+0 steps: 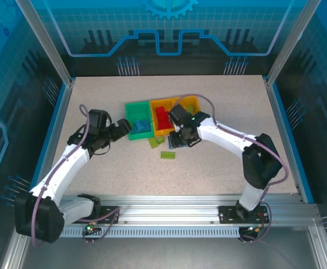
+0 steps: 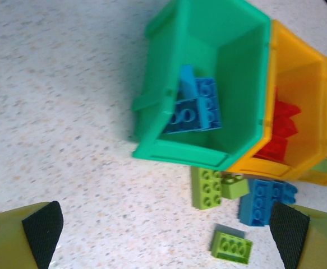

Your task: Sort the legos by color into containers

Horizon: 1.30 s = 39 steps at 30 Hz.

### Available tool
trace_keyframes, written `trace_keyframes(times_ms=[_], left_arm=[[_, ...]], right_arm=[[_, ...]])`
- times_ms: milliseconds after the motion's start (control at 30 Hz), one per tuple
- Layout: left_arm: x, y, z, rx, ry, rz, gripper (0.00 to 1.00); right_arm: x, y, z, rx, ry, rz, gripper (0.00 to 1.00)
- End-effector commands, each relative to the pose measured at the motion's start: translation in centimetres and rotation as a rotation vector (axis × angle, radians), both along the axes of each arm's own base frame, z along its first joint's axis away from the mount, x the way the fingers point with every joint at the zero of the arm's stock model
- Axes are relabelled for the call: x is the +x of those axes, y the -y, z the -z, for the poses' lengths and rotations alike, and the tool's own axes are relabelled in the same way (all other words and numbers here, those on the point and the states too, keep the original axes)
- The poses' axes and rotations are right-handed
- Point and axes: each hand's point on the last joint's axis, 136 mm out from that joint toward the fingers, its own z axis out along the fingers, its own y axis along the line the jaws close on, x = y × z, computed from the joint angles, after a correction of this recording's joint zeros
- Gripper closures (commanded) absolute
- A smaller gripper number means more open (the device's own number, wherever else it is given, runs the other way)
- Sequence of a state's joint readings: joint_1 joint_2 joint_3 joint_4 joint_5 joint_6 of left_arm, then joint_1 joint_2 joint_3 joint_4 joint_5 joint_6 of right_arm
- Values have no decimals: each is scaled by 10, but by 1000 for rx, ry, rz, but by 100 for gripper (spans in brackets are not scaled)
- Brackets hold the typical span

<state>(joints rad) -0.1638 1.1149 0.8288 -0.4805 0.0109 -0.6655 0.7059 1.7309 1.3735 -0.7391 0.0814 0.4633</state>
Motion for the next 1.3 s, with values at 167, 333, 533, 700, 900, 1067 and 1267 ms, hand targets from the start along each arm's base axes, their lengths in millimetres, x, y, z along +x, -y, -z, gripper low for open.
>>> trace_keyframes(times_ms=[167, 333, 533, 700, 900, 1067, 1267], left_arm=[[-32, -18, 35, 11, -116, -83, 1], [-41, -18, 46, -4, -129, -93, 1], [-52, -20, 56, 5, -148, -92, 1], [-60, -20, 64, 18, -182, -74, 1], [-66, -16, 73, -12, -194, -69, 1], [-64, 0, 70, 0, -167, -10, 1], [-59, 42, 66, 63, -148, 112, 1]], right_arm=[[35, -91, -61, 367, -44, -8, 74], [67, -123, -57, 393, -78, 27, 74], [99, -150, -36, 407, -145, 70, 72], [119, -156, -12, 393, -174, 112, 63], [125, -155, -5, 399, -188, 132, 41], [115, -162, -27, 447, -184, 87, 28], [91, -146, -84, 471, -52, 10, 19]])
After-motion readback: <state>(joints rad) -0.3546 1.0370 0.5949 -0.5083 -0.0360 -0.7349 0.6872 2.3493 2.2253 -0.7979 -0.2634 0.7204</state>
